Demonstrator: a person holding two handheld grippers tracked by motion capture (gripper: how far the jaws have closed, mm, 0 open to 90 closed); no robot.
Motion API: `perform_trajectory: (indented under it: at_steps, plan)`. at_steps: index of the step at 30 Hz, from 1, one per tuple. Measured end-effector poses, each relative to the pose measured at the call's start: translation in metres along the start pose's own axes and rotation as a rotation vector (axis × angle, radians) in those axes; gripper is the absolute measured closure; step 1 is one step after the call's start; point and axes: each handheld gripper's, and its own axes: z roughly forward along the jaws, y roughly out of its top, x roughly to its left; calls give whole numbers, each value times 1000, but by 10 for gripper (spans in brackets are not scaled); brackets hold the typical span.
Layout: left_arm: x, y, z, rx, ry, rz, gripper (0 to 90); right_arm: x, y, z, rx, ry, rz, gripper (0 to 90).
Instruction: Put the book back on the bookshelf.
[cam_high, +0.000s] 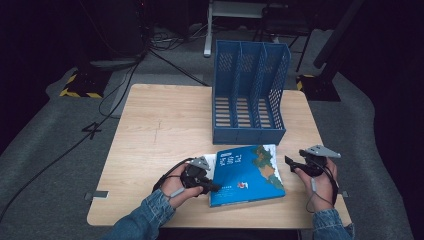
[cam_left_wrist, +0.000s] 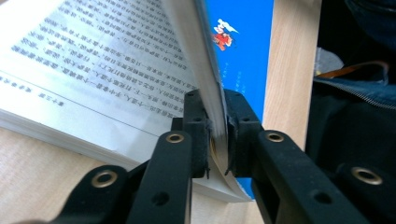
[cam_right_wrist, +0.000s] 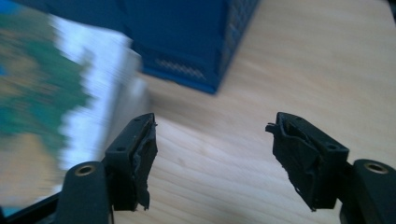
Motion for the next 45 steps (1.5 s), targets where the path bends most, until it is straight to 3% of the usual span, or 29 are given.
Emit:
perform_trajectory:
  at_steps: [2, 3, 4, 7, 9, 13, 18, 26, 29, 34, 40, 45]
  plan:
    - [-1, 4, -2, -8, -8, -13, 833, 13, 9, -13, -44, 46, -26, 315]
    - [-1, 4, -2, -8, -8, -13, 840, 13, 9, -13, -44, 46, -26, 315]
    - [-5, 9, -5, -9, 15, 6, 845, 27, 17, -26, -81, 57, -72, 317]
    - [-10, 15, -7, -7, 45, 30, 850, 40, 23, -37, -98, 83, -114, 330]
    - [-14, 24, -9, 12, 69, 46, 851, 54, 29, -48, -124, 119, -156, 332]
    - [-20, 44, -13, 65, 97, 38, 853, 78, 37, -63, -151, 176, -230, 336]
    - [-30, 72, -20, 65, 110, 53, 855, 109, 40, -71, -147, 240, -328, 334]
    - [-36, 101, -23, 78, 125, 54, 855, 152, 38, -66, -123, 309, -464, 307]
    - [-36, 106, -25, 78, 127, 62, 856, 162, 38, -65, -133, 305, -493, 289]
    - [-31, 109, -25, 79, 114, 60, 855, 174, 36, -64, -168, 259, -515, 243]
    - [-27, 113, -24, 77, 99, 59, 855, 190, 29, -58, -169, 221, -595, 237]
    - [-26, 114, -22, 70, 82, 49, 855, 203, 24, -45, -206, 165, -685, 230]
